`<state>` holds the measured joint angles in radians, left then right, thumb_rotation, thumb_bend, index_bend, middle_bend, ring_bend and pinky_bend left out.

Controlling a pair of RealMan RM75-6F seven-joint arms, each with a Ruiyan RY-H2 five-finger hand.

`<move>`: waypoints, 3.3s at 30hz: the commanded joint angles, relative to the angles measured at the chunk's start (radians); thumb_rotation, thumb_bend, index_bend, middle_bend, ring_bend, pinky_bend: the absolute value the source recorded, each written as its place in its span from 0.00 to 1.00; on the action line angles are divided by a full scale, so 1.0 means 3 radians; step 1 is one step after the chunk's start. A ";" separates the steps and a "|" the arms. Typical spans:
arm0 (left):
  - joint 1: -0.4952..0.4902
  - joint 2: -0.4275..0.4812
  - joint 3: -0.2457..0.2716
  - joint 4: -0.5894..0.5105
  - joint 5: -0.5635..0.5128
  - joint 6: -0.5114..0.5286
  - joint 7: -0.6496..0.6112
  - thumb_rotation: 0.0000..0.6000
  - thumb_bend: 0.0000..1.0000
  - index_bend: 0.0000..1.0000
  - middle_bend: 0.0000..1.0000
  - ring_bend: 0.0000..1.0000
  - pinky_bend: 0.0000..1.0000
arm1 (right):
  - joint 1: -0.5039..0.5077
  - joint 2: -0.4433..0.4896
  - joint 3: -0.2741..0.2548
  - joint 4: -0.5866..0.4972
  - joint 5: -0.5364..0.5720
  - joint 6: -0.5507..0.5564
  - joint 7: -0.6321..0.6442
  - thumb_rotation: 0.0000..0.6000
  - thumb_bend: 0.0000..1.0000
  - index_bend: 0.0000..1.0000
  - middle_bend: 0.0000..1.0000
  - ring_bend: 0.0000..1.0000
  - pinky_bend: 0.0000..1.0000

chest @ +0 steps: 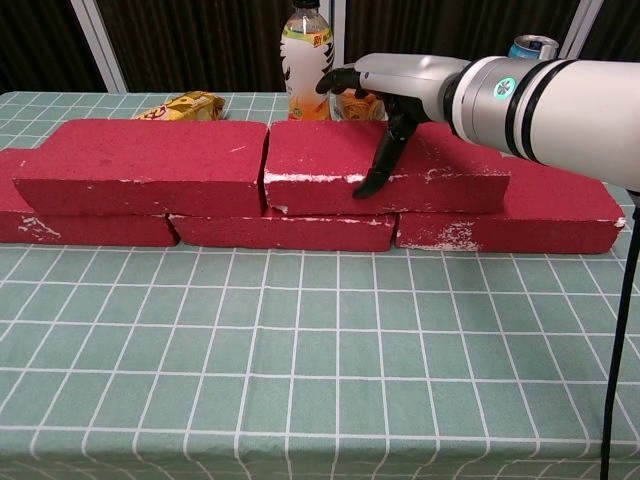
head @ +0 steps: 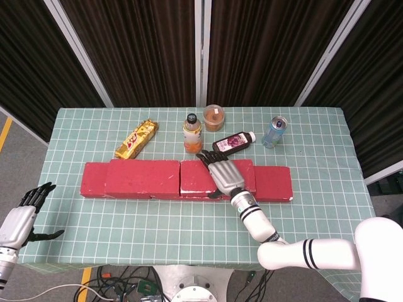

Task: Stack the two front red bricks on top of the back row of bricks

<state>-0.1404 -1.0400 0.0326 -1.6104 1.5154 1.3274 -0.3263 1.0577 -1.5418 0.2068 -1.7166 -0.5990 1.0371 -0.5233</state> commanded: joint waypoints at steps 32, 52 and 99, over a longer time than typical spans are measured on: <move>-0.0042 0.0022 0.0008 -0.0139 0.0003 -0.0060 0.0142 1.00 0.05 0.03 0.00 0.00 0.00 | -0.0632 0.0869 -0.0012 0.0132 -0.0244 0.0085 0.0357 1.00 0.06 0.00 0.00 0.00 0.00; -0.0050 0.0014 0.0011 -0.0128 -0.0012 -0.0084 0.0128 1.00 0.05 0.03 0.00 0.00 0.00 | -0.0663 0.0600 -0.0004 0.0424 -0.0201 -0.0171 0.0383 1.00 0.00 0.00 0.00 0.00 0.00; -0.0048 0.0025 0.0013 -0.0155 -0.0019 -0.0078 0.0166 1.00 0.05 0.03 0.00 0.00 0.00 | -0.0686 0.0621 0.0013 0.0247 -0.0201 -0.0209 0.0351 1.00 0.00 0.00 0.00 0.00 0.00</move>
<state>-0.1548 -1.0325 0.0366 -1.6569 1.5097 1.3039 -0.2765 0.8521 -1.3562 0.2109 -1.6416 -0.6589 0.9736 -0.4172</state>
